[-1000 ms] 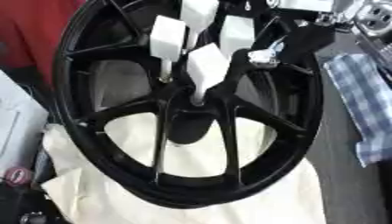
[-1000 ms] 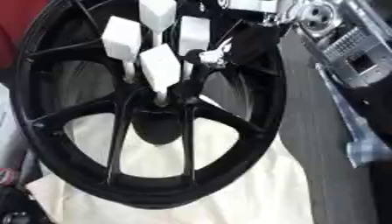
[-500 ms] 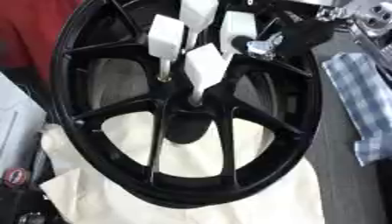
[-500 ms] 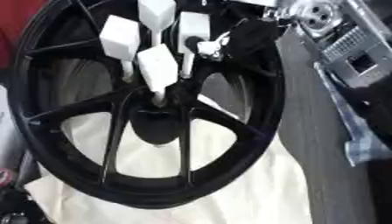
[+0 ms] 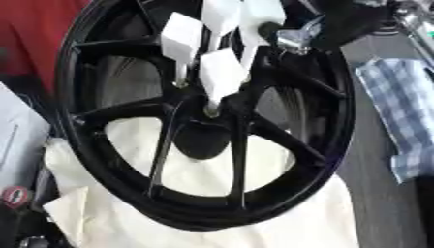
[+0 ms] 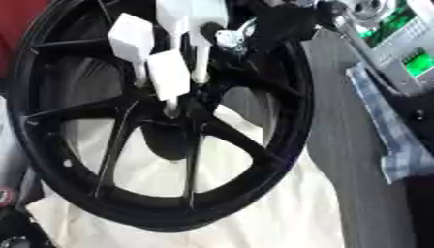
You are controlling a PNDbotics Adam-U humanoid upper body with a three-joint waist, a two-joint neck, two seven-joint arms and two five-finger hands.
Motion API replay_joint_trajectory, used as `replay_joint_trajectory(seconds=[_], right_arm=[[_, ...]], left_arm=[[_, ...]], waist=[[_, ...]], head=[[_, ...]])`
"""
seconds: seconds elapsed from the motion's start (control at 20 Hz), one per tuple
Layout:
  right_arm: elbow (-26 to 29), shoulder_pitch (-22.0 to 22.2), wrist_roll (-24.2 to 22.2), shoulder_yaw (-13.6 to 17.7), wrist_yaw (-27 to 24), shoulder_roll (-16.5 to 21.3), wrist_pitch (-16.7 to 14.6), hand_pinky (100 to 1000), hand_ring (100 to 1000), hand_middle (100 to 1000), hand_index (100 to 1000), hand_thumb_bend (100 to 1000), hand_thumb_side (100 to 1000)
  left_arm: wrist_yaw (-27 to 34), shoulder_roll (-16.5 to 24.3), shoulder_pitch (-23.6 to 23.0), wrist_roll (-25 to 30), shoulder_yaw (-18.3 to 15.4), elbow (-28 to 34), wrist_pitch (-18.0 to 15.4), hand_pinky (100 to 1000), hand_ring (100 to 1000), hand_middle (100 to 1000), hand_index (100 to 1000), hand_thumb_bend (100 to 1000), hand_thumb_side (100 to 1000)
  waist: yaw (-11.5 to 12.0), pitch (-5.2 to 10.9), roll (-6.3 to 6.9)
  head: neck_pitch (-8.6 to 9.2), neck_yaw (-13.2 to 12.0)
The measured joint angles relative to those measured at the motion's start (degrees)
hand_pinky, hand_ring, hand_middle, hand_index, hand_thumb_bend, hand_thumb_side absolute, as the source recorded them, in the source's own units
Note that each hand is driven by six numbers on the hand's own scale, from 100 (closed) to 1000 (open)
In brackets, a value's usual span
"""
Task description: Pull the pin out of the wheel hub.
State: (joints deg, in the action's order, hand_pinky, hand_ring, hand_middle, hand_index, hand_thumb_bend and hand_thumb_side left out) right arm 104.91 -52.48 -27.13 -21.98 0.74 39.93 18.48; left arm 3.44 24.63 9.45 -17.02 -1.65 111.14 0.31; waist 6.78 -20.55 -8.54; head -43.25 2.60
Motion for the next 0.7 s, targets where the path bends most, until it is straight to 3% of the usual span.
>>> replay_joint_trajectory(seconds=[0.45,0.7], right_arm=[[5.7,-0.3,2.8,6.8,-11.1,4.7,3.8,869,793,505,579,100,323],[8.4,6.0,7.8,13.0,-18.3,11.3,2.4,877,798,511,586,100,313]], left_arm=[[0.0,0.0,-1.3,-0.3,-0.3,0.0,0.1,859,735,636,783,100,726],[-0.1,0.0,-1.9,-0.8,-0.7,0.0,0.1,858,735,637,783,100,720]], waist=[[-1.7,1.16,1.74],[-3.0,1.41,3.46]], head=[[0.08,0.0],[1.00,-0.5]])
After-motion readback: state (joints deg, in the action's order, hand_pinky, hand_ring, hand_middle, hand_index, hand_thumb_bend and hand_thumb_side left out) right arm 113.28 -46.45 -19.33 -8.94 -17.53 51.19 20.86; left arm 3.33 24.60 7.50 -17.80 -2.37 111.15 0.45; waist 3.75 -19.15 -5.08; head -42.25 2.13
